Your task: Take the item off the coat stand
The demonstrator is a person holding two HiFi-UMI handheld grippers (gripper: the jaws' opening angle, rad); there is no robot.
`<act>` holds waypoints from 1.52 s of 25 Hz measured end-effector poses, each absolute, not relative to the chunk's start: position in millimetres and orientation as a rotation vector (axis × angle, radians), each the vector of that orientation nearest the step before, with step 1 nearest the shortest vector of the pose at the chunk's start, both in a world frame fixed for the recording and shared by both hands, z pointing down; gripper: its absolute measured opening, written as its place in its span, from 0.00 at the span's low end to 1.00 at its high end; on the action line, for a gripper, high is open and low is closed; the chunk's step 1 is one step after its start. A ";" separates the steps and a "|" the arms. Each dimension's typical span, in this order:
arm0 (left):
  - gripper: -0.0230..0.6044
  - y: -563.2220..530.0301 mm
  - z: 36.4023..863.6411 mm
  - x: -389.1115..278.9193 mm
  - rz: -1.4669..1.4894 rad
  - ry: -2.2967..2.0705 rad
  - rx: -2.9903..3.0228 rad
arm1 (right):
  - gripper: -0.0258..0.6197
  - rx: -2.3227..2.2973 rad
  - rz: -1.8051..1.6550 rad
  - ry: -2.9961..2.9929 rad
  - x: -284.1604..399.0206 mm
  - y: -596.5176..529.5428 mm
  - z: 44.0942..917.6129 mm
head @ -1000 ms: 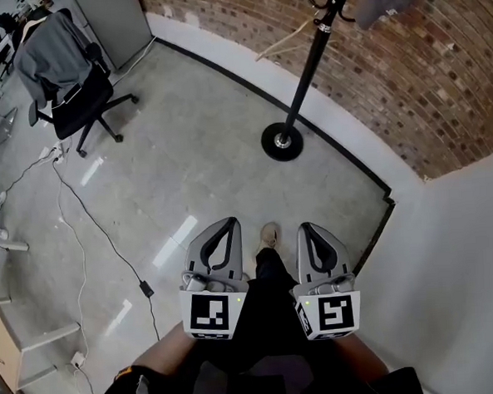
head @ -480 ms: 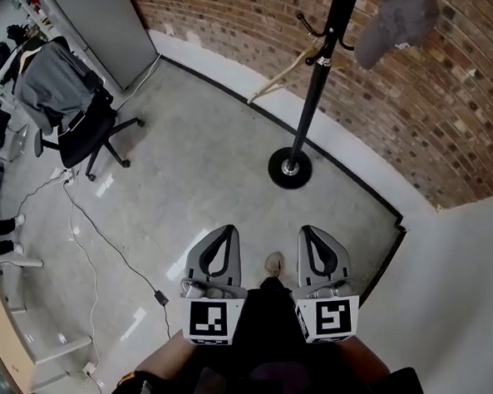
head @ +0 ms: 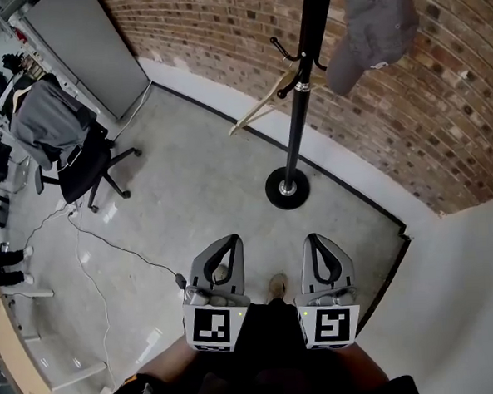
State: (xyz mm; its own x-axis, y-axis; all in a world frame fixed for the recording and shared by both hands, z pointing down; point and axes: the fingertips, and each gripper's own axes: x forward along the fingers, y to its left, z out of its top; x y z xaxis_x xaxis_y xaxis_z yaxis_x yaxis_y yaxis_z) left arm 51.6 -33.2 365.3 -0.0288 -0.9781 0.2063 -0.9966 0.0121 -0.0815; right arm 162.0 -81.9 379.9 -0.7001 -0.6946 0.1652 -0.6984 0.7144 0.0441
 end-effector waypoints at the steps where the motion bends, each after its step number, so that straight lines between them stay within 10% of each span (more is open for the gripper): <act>1: 0.09 -38.8 365.1 50.8 0.313 -2.154 2.142 | 0.07 1.153 0.026 -2.756 160.6 -87.0 376.8; 27: 0.09 -179.0 336.3 -106.2 0.164 -1.617 2.674 | 0.07 1.825 -0.064 -2.230 32.6 -174.1 350.2; 38: 0.09 -221.4 323.2 -89.1 0.210 -1.624 2.683 | 0.08 1.996 -0.158 -2.121 80.4 -252.8 319.6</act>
State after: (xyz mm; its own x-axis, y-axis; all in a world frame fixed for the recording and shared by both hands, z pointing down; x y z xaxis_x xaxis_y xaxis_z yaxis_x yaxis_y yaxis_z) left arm -89.1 -221.4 323.2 0.4572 -0.8822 0.1130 -0.8820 -0.4660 -0.0702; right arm 80.4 -252.8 319.6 -0.0501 -0.9948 0.0887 -0.9706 0.0695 0.2305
